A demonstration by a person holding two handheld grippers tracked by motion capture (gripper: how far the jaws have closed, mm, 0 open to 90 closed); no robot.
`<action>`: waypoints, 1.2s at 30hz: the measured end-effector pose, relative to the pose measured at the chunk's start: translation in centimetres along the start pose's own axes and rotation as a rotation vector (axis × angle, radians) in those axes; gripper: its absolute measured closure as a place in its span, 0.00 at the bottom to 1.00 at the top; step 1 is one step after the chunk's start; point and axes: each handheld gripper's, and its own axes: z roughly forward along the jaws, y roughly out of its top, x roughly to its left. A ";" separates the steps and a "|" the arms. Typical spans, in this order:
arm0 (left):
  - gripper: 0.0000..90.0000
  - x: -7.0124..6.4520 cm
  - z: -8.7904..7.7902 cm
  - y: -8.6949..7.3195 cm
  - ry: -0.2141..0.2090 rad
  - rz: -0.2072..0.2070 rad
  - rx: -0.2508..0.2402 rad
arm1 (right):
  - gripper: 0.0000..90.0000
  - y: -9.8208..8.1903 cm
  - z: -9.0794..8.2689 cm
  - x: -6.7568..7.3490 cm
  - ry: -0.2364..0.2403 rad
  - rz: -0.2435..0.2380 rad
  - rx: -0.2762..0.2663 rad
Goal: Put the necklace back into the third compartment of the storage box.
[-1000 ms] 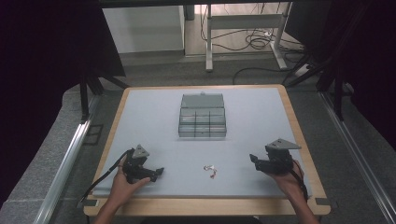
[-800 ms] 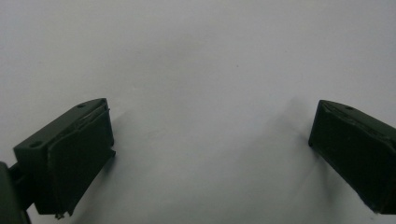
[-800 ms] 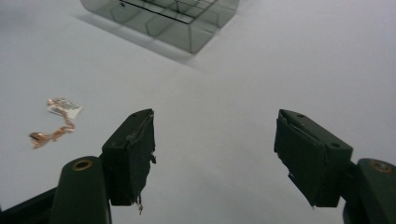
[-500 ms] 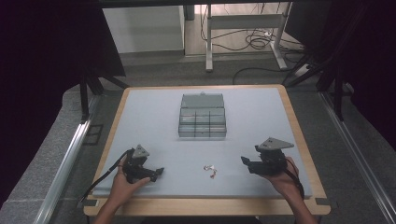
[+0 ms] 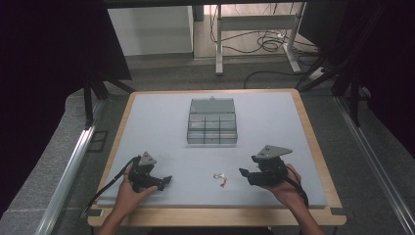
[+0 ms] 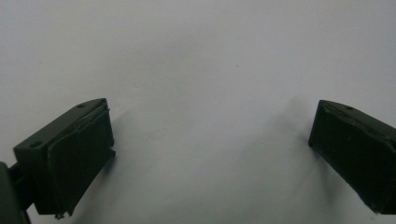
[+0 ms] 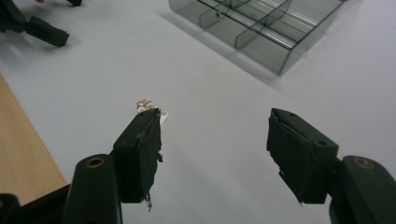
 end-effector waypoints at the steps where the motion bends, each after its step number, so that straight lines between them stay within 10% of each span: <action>1: 0.00 0.0 0.0 0.0 0.000 0.000 0.000 | 0.40 0.1 0.1 0.2 0.006 -0.001 0.004; 22: 0.00 0.0 0.0 0.0 0.000 0.000 0.000 | 0.49 2.5 5.0 4.4 0.107 -0.056 0.118; 36: 0.00 0.0 0.0 0.0 0.000 -0.001 -0.001 | 0.63 0.9 6.1 5.0 0.176 -0.078 0.190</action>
